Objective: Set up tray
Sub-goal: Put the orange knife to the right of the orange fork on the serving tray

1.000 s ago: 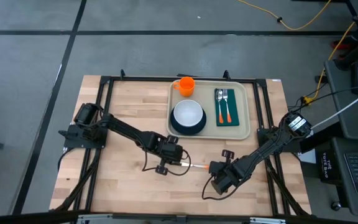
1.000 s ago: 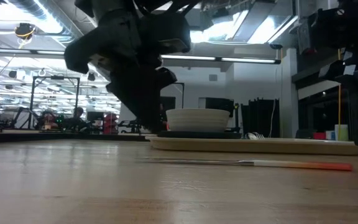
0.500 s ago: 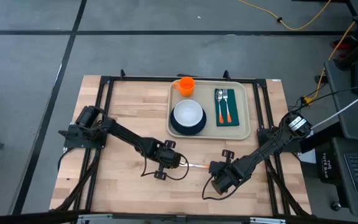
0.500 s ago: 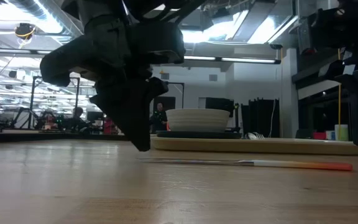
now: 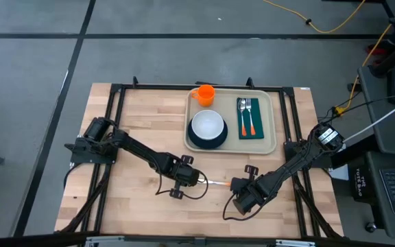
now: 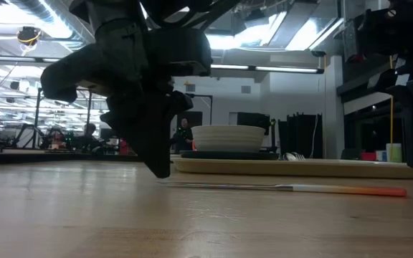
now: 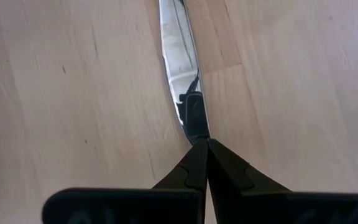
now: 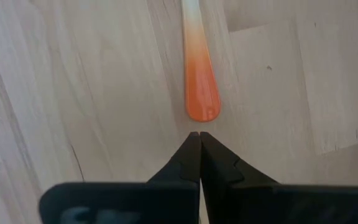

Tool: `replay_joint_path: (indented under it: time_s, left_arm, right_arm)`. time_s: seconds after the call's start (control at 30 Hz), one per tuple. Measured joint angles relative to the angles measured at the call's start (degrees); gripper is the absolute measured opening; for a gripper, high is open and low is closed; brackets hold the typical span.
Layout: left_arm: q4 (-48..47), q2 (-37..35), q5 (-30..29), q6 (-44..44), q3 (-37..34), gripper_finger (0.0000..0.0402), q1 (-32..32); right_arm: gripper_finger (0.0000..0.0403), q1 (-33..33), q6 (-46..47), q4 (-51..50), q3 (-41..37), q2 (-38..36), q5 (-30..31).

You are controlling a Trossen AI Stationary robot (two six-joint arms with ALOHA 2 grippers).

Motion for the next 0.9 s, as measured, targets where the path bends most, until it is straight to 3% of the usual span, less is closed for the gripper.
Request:
replay_joint_path:
  time_s: [0.9]
  left_arm:
    - [-0.04,2.79,0.99,-0.94,0.29,0.0003,-0.04]
  right_arm:
    - [0.0005,0.00,-0.17,0.08,-0.02,0.00,0.07]
